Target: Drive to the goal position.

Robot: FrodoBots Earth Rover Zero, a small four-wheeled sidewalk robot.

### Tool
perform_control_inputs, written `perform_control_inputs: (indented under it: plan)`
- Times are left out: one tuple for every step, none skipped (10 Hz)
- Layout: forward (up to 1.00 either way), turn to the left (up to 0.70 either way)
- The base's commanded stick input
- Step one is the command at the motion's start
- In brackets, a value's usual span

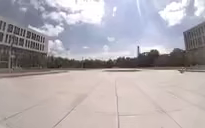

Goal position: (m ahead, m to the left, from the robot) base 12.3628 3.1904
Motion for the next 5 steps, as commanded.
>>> perform_control_inputs:
  plan:
    - [0.70,0.00]
    - [0.70,0.00]
    - [0.70,0.00]
    - [0.70,0.00]
    - [0.70,0.00]
